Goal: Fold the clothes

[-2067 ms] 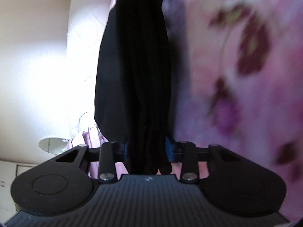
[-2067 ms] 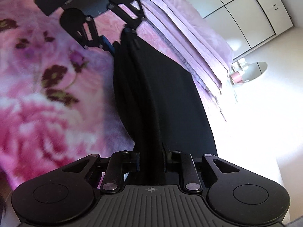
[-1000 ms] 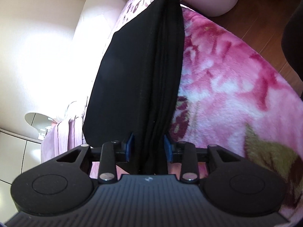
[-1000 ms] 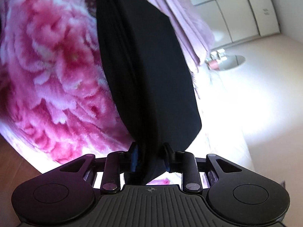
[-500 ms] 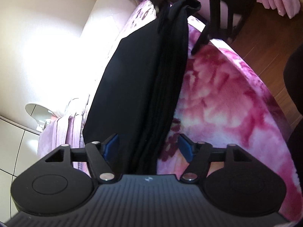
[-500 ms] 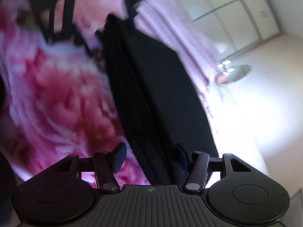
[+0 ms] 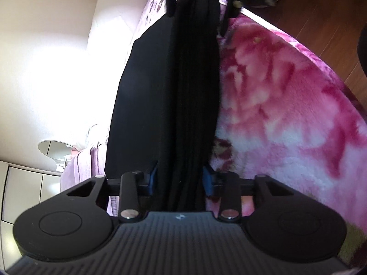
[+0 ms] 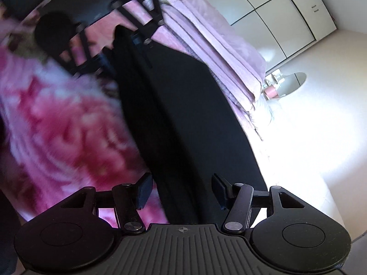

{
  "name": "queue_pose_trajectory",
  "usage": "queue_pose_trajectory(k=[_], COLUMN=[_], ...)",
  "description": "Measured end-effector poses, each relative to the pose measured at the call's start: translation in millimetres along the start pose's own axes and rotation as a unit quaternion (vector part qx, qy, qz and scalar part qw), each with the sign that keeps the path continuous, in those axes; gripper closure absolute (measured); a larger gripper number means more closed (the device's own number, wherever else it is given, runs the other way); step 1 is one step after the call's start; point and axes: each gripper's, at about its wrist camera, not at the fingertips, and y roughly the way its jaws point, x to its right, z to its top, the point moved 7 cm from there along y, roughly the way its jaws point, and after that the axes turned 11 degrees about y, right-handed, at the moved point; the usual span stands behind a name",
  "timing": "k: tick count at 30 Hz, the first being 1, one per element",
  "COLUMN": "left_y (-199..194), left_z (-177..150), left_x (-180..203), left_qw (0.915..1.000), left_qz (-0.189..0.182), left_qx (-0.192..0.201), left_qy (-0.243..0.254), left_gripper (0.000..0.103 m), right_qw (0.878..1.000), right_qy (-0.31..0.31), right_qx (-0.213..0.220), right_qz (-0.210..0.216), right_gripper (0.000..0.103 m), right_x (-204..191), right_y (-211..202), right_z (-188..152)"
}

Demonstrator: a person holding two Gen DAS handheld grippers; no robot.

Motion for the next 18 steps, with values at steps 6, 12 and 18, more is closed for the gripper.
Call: queue_pose_trajectory(k=[6,12,18], left_y=[-5,2,3], left_z=[-14,-20,-18], left_x=[-14,-5,-1], left_qw=[0.9973,0.9971,0.9951], left_qz=[-0.034,-0.054,-0.095], left_qx=[0.029,0.029,0.006], left_qy=[-0.059,-0.045,-0.024], left_gripper=[0.08,0.067,0.074], right_qw=[0.999,0.998,0.991], right_qy=[-0.037,-0.065,-0.043], right_qx=[0.011,-0.027,-0.104], right_qz=[-0.013,-0.003,0.066], right_gripper=[0.047,0.057,0.084], right_x=[6,32,50], right_y=[10,13,12], right_z=[-19,-34,-15])
